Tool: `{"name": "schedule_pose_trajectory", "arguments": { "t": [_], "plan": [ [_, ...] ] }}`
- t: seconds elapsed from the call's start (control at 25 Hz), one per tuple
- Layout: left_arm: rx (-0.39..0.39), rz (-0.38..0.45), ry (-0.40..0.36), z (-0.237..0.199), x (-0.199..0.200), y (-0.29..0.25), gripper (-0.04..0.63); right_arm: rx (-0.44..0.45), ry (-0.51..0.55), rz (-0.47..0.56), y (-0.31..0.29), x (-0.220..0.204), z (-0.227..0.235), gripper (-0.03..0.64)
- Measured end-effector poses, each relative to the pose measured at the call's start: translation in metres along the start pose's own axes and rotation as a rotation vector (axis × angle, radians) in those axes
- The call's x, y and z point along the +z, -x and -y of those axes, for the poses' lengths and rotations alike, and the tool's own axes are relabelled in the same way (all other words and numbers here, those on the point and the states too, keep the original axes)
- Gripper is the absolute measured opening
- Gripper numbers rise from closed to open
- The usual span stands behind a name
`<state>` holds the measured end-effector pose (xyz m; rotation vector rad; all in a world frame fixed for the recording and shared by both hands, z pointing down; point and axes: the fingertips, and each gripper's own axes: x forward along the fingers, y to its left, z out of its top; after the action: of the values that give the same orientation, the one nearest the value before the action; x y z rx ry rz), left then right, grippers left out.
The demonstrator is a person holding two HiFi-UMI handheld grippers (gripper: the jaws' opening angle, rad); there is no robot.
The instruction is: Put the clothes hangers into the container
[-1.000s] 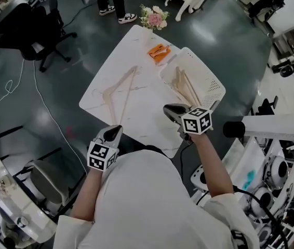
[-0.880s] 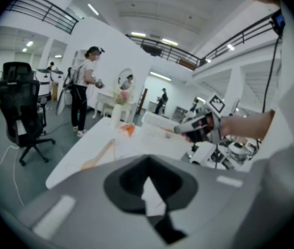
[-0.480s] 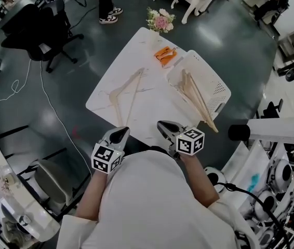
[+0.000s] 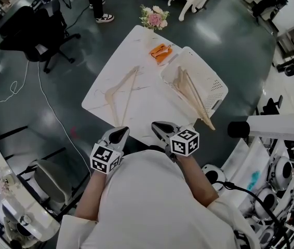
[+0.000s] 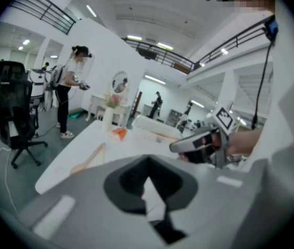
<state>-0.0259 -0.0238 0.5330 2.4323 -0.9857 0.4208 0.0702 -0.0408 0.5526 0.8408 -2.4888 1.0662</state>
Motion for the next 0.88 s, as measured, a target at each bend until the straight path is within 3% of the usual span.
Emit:
{"name": "schedule_pose_trajectory", "arguments": {
  "t": [0.4, 0.68, 0.88],
  "plan": [
    [0.055, -0.028, 0.029, 0.011, -0.009, -0.013, -0.002, 0.020, -0.015, -0.002, 0.016, -0.004, 0.023, 0.003],
    [0.134, -0.034, 0.074, 0.010, -0.025, -0.007, -0.002, 0.046, 0.010, -0.047, 0.007, -0.012, 0.034, 0.004],
    [0.158, -0.058, 0.108, -0.002, -0.042, 0.005, -0.002, 0.009, 0.001, -0.057, -0.009, -0.013, 0.039, 0.004]
  ]
}}
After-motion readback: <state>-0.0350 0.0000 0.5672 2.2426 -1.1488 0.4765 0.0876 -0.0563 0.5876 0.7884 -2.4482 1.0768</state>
